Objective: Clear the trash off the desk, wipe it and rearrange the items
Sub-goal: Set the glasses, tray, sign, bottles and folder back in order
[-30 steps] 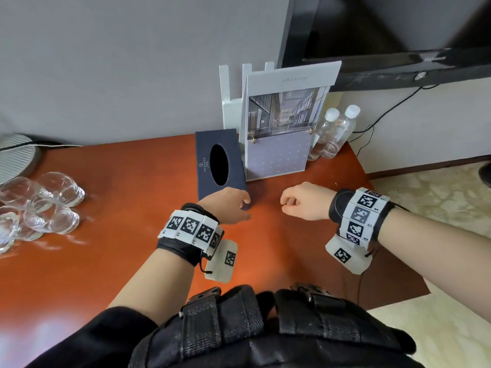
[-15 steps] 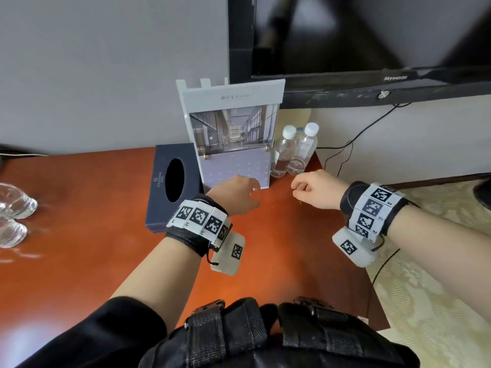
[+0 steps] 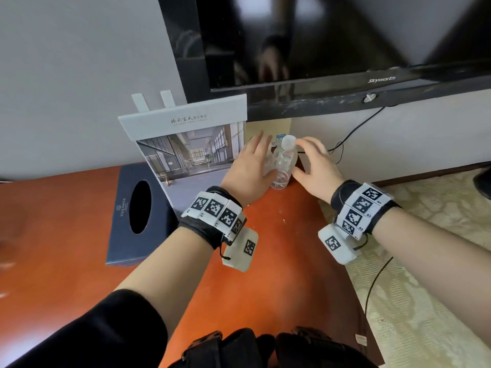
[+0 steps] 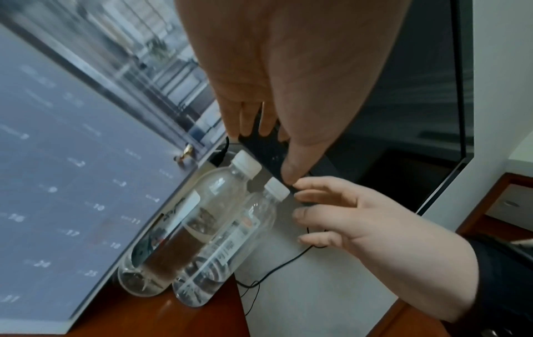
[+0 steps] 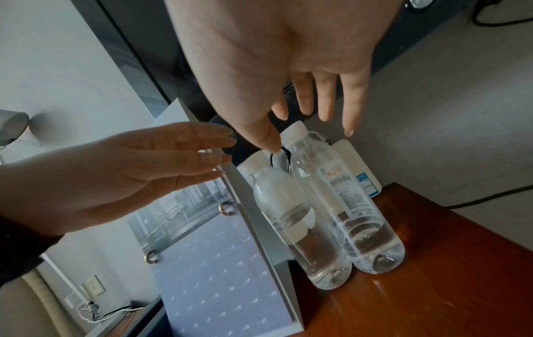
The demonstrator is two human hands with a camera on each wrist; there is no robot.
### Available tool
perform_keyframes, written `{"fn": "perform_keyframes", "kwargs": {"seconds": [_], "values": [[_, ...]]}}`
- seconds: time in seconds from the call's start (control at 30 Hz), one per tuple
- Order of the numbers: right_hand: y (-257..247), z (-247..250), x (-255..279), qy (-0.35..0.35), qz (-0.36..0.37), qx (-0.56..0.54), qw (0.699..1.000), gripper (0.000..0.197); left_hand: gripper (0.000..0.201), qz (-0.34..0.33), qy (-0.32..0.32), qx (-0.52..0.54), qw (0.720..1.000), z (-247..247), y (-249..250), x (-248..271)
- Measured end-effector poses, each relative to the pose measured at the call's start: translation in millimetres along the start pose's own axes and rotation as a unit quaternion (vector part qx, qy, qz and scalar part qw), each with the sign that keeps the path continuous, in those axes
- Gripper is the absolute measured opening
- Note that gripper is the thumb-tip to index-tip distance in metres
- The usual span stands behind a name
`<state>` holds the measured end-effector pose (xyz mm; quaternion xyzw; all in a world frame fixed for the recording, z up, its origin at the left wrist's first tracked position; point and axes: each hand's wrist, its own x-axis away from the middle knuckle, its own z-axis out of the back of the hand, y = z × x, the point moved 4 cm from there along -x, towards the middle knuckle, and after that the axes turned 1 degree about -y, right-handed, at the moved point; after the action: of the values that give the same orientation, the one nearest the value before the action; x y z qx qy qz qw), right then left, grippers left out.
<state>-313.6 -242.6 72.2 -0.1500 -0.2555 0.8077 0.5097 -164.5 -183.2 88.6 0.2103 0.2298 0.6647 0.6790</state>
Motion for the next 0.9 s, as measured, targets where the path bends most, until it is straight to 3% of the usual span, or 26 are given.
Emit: {"fn": "perform_keyframes", "kwargs": {"seconds": [0.17,0.33,0.7,0.9], "values": [[13.0,-9.2,-24.6,-0.019,0.005,-0.051,0.999,0.077,0.079,0.001,0.017,0.020,1.000,-18.9,-5.1,-21.6],[21.5,-21.0,-35.8,-0.029,0.019,-0.112,0.993,0.078,0.075,0.041,0.014,0.031,0.999,-33.0,-11.8,-36.2],[40.0,-30.4,-34.3,-0.015,-0.001,-0.199,0.980,0.053,0.061,0.035,0.048,0.090,0.994,-37.8,-21.5,-38.1],[44.7,-28.5,-27.2,-0.019,0.008,-0.214,0.977,0.049,0.051,0.049,0.051,0.136,0.988,-44.5,-28.4,-30.3]]}}
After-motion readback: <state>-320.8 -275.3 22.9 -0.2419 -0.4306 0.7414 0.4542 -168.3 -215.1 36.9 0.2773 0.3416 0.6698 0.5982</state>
